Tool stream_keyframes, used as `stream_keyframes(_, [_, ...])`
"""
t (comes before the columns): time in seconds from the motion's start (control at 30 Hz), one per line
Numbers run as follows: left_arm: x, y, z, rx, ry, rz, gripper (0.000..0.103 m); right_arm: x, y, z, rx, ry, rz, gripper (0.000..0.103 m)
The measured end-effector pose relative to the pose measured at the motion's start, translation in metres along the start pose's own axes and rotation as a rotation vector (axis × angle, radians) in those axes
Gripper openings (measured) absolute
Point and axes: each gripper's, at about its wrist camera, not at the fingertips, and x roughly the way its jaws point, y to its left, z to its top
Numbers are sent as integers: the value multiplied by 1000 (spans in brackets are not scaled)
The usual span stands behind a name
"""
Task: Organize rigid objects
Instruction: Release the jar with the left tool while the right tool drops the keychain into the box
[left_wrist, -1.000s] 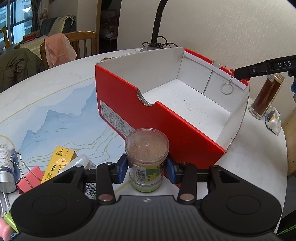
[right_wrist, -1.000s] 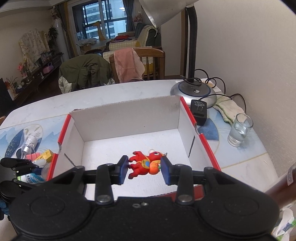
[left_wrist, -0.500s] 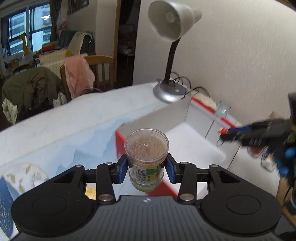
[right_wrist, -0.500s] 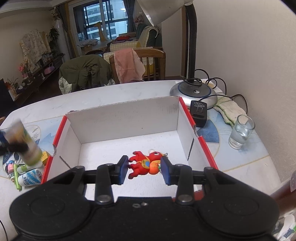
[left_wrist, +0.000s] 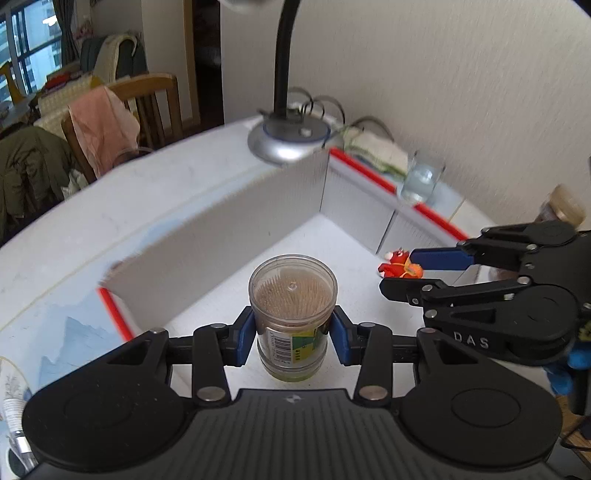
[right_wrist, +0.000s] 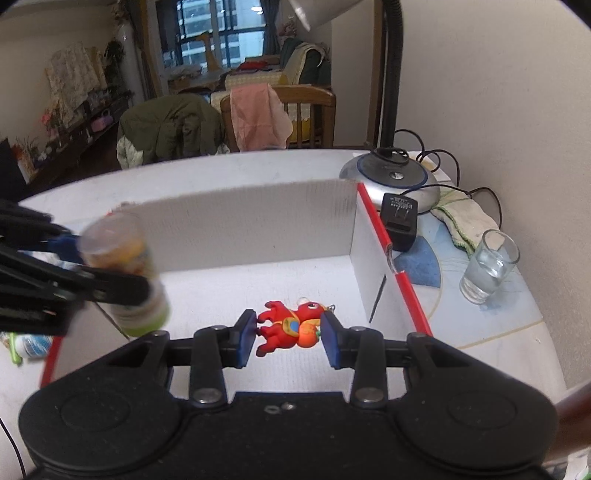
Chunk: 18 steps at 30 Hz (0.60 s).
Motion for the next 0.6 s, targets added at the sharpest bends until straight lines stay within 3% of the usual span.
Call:
stream_keyframes(0.37, [61,-2,2,-23,155,-4,42,28,0,-13,-66,91,16,37])
stream_keyframes(0.6, [76,-7,7,-19,174,15,42,29,-2,-17,-77,110,35,38])
